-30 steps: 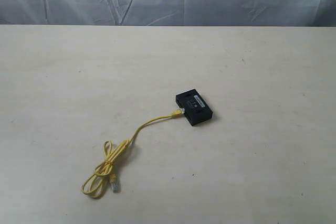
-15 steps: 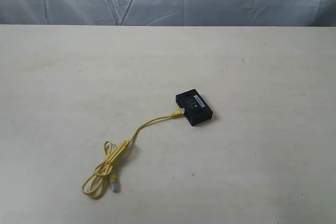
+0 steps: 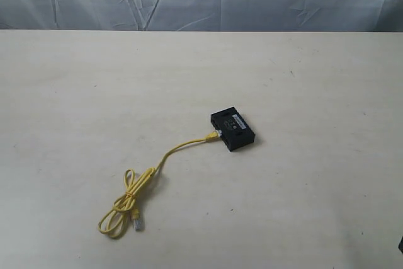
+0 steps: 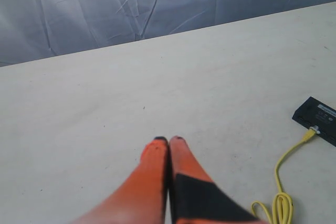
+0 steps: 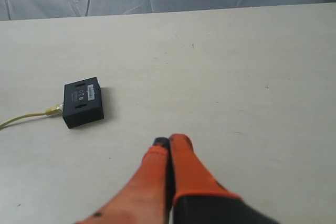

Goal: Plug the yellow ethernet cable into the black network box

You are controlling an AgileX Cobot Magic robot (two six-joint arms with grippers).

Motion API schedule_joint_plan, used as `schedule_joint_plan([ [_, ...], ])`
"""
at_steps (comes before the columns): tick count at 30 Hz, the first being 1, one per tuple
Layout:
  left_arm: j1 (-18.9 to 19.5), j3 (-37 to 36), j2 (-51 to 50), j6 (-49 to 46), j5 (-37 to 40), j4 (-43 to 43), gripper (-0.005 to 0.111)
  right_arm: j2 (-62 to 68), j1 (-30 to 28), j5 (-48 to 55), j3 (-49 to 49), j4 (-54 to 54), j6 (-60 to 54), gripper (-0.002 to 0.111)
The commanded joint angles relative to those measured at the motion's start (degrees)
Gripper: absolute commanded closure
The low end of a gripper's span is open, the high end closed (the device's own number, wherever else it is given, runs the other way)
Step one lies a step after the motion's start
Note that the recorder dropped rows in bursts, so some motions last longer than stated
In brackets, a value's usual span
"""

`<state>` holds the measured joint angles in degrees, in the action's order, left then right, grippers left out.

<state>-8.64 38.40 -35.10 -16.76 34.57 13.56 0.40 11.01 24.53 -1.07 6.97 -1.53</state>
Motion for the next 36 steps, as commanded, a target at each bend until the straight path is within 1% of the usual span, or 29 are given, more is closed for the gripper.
schedule_joint_plan([
  [1,0.17,-0.3,0.33,0.1,0.13,0.57,0.107,-0.4,-0.32,-1.13,0.39,1.46,0.21,0.109],
  [6,0.17,-0.3,0.33,0.1,0.13,0.57,0.107,-0.4,-0.42,-1.39,1.07,1.46,0.21,0.109],
  [12,0.17,-0.3,0.33,0.1,0.13,0.57,0.107,-0.4,-4.85,-3.55,1.07,0.52,0.21,0.109],
  [17,0.17,-0.3,0.33,0.1,0.13,0.57,0.107,-0.4,-6.85,-3.68,1.07,-4.17,0.21,0.109],
  [22,0.17,-0.3,0.33,0.1,0.13,0.57,0.107,-0.4,-6.98,-3.94,1.07,-7.92,0.21,0.109],
  [36,0.17,-0.3,0.33,0.1,0.13,0.57,0.107,-0.4,-6.98,-3.94,1.07,-7.94,0.21,0.109],
])
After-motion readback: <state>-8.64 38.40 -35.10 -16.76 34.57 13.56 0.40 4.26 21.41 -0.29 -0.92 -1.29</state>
